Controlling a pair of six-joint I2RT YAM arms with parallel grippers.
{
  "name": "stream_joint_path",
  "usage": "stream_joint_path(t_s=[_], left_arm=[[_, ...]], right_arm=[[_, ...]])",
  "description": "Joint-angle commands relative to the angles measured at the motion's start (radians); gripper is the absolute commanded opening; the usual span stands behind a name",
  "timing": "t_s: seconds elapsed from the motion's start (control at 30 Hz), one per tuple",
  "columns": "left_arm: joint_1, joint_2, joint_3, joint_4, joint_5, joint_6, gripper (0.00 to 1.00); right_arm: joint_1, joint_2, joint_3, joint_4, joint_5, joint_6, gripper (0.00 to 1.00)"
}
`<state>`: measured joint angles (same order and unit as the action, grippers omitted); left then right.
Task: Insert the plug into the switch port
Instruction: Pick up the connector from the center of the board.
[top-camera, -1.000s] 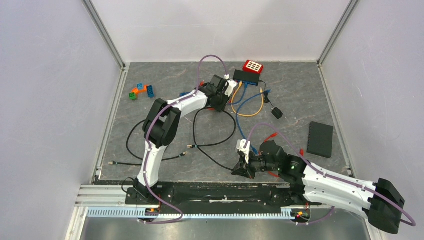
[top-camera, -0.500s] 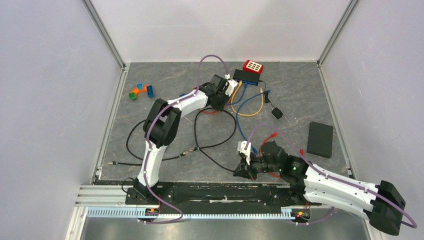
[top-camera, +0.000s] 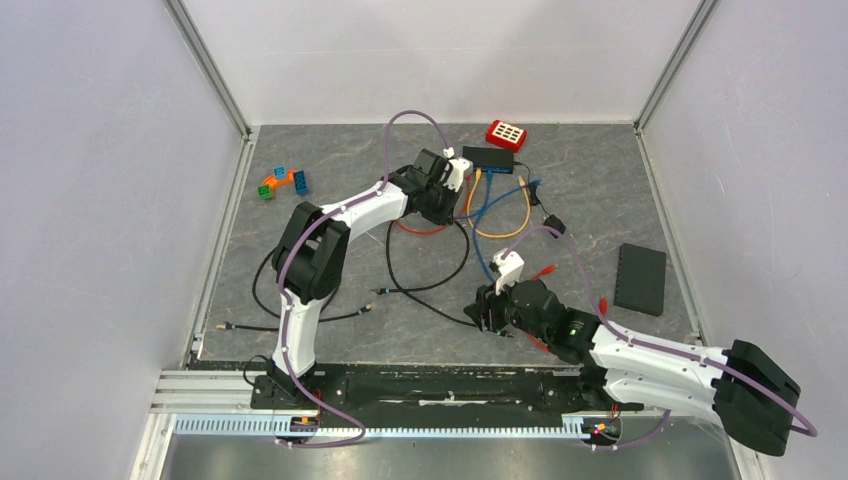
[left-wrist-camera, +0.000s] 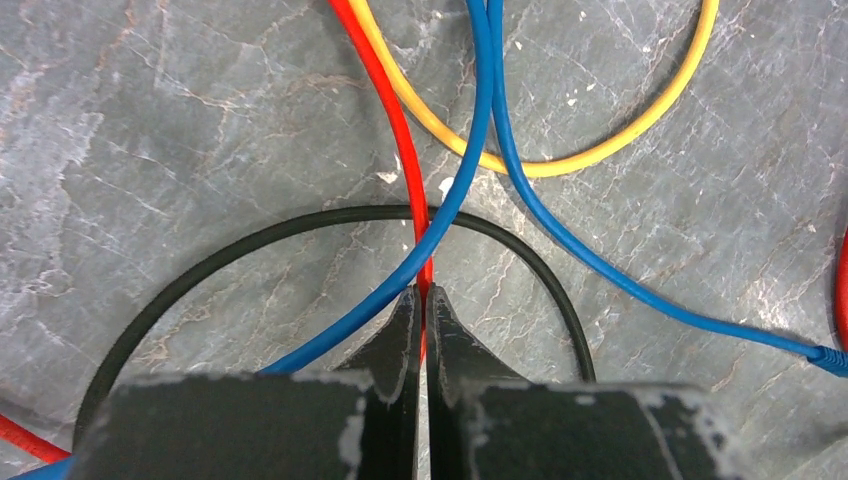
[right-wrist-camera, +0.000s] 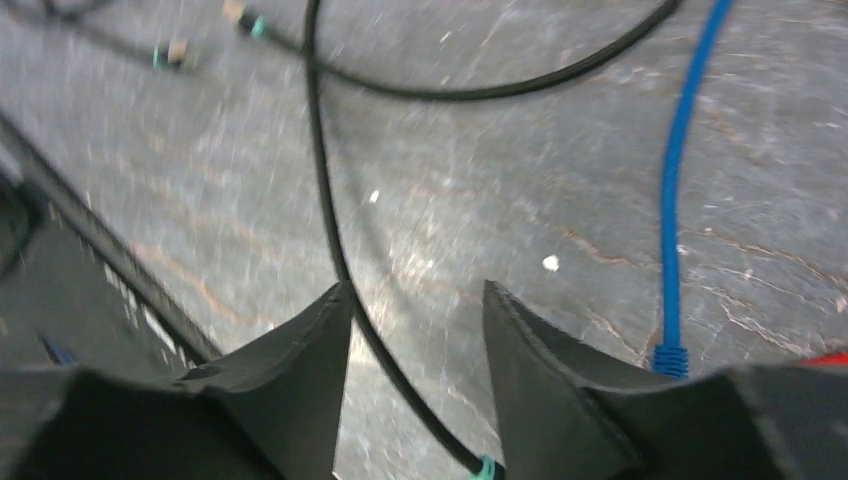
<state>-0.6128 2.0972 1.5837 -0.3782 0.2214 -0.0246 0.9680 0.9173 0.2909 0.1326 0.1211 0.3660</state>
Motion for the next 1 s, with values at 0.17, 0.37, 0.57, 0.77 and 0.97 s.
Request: stream_joint_path(t_s=[0.17, 0.37, 0.57, 0.77, 0.97], left_arm=[[0.001, -0.075, -0.04, 0.047, 0.086, -0.095, 0.02], [0.001, -0.092, -0.043, 0.044, 0.085, -0.099, 0.02], [0.001, -0.116, -0.042, 0.029, 0.087, -0.109, 0.02], [0.0, -0.128, -0.048, 0.021, 0.099, -0.148, 0.02], [0.002, -0.134, -0.052, 0.01, 0.116, -0.202, 0.02]], right_arm=[[-0.109, 0.193, -0.017, 0.304, 0.201, 0.482, 0.58], [-0.112, 0.391, 0.028, 0.462, 0.186, 0.636, 0.57], [-0.112, 0.545, 0.08, 0.506, 0.176, 0.761, 0.58], [-0.109, 0.668, 0.107, 0.533, 0.205, 0.934, 0.6], [-0.097, 0.777, 0.15, 0.548, 0.219, 1.014, 0.57]])
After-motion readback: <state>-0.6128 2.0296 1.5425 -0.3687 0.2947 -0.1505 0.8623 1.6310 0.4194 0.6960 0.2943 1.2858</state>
